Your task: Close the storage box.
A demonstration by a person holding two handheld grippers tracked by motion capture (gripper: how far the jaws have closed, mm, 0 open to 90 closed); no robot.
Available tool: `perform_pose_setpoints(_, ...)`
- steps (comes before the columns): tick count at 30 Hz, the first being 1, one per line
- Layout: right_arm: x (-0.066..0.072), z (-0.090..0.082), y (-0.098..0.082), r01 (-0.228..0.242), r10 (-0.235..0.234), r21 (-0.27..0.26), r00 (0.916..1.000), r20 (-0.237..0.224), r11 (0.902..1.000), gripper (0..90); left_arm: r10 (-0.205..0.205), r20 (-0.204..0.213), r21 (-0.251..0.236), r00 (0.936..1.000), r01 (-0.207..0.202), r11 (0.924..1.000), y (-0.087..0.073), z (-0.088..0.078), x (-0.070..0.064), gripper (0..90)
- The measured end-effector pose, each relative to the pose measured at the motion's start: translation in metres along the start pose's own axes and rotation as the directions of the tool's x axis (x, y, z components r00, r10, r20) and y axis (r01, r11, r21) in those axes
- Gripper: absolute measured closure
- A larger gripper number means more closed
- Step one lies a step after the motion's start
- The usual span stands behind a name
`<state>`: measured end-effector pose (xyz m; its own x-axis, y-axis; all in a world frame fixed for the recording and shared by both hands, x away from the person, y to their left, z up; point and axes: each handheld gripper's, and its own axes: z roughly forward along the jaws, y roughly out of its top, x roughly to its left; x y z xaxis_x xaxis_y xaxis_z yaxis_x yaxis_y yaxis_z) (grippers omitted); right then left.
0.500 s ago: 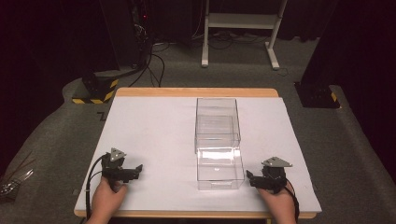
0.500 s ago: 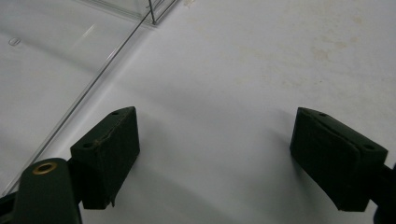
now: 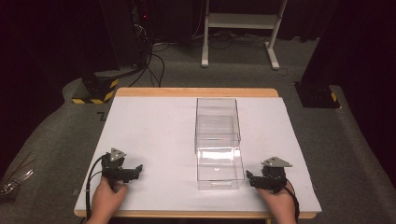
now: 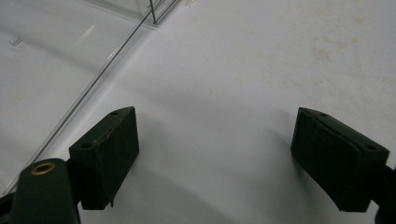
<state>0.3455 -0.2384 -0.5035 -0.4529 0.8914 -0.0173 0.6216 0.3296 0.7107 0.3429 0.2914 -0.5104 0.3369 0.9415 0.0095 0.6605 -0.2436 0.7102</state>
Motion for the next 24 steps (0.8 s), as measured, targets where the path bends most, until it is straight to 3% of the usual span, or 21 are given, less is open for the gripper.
perform_pose_setpoints(5, 0.0, -0.001, 0.0, -0.002, 0.002, -0.009, 0.9999, -0.01, 1.0, 15.1, -0.003, 0.001, 0.0, 1.0, 0.003, 1.0, 0.0, 0.0, 0.0, 0.6)
perform_pose_setpoints(24, 0.006, -0.024, 0.009, -0.002, -0.002, -0.131, 0.9993, -0.037, 0.9914, 14.5, -0.003, 0.001, 0.0, 1.0, 0.003, 1.0, 0.0, 0.0, 0.0, 0.6)
